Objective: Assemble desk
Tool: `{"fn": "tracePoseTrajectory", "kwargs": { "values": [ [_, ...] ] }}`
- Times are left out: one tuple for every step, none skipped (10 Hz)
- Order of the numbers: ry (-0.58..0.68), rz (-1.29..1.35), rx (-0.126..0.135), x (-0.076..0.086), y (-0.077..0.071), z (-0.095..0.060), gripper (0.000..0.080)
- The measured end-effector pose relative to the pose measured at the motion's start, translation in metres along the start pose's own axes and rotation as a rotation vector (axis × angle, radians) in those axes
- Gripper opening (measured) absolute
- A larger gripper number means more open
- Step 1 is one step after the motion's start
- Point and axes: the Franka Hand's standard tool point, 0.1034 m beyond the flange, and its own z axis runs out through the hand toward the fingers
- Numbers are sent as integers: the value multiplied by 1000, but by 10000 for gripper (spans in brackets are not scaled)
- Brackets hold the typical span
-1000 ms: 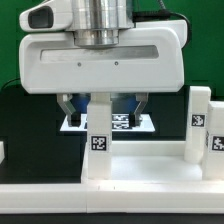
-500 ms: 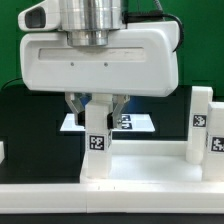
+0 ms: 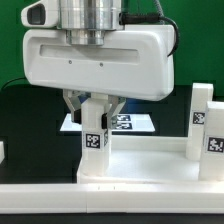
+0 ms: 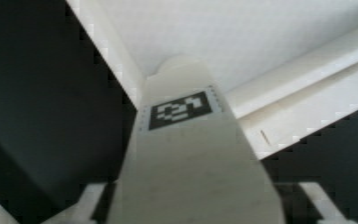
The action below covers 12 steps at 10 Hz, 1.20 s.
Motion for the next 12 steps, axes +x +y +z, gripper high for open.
{"fn": "tracePoseTrajectory", "kwargs": {
  "values": [
    [0, -4, 0, 0, 0, 0, 327],
    [0, -5, 1, 0, 0, 0, 394],
    [1, 3, 2, 0, -2, -1, 394],
    [5, 10, 8, 0, -7, -5, 564],
    [7, 8, 19, 0, -12, -13, 564],
    [5, 7, 34, -1, -16, -28, 632],
    [0, 8, 48, -1, -19, -43, 644],
    [-15, 7, 57, -1, -22, -57, 644],
    [-5, 7, 58, 1, -22, -56, 649],
    [-9, 7, 54, 0, -21, -53, 649],
    [-8, 7, 55, 0, -21, -53, 649],
    [-9, 7, 54, 0, -21, -53, 649]
  ]
}}
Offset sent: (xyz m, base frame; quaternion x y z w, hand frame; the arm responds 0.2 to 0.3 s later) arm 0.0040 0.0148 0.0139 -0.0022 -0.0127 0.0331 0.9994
